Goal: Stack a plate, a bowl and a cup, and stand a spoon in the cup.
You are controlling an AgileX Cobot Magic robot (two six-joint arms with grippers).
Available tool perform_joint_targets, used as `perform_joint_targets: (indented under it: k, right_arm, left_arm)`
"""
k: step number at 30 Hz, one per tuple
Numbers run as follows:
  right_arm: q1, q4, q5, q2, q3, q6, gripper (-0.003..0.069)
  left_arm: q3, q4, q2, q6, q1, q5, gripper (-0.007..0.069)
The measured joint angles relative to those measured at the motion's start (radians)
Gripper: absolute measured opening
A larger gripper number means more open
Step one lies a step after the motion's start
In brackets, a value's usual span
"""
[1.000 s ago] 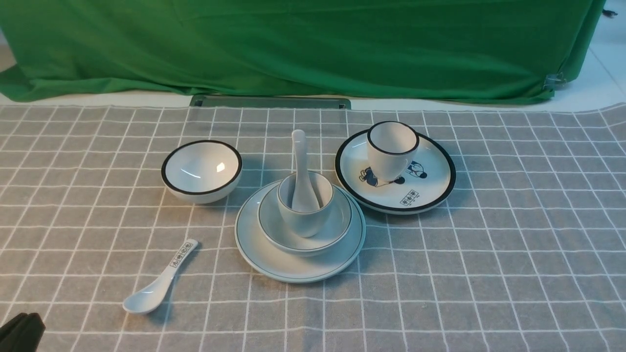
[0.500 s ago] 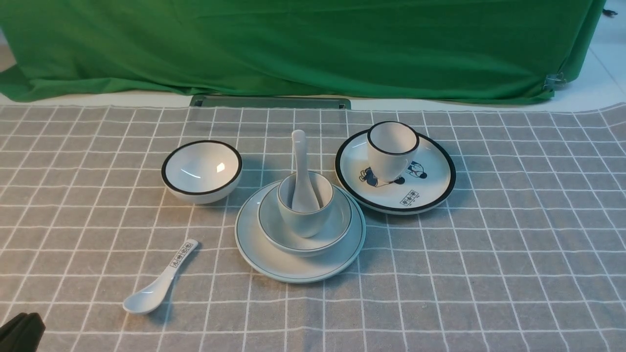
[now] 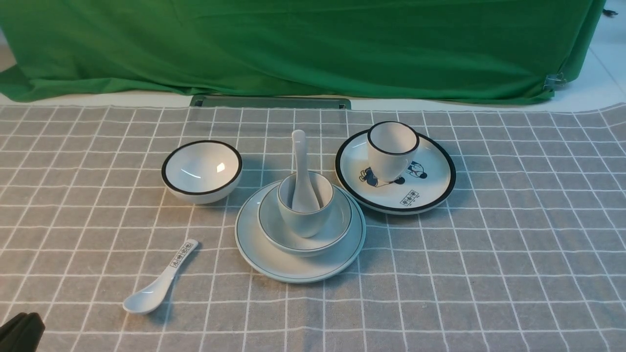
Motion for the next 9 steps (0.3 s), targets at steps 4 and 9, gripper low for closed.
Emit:
perform_joint_targets:
  k: [4,9]
  right_arm:
    - [0.0,0.0,0.0,0.0,0.0,0.0,0.0178]
    - [0.0,0.0,0.0,0.0,0.0,0.0,0.0187]
  left_arm:
    - [0.0,0.0,0.0,0.0,0.0,0.0,0.0017]
    - [0.0,0.0,0.0,0.0,0.0,0.0,0.0017]
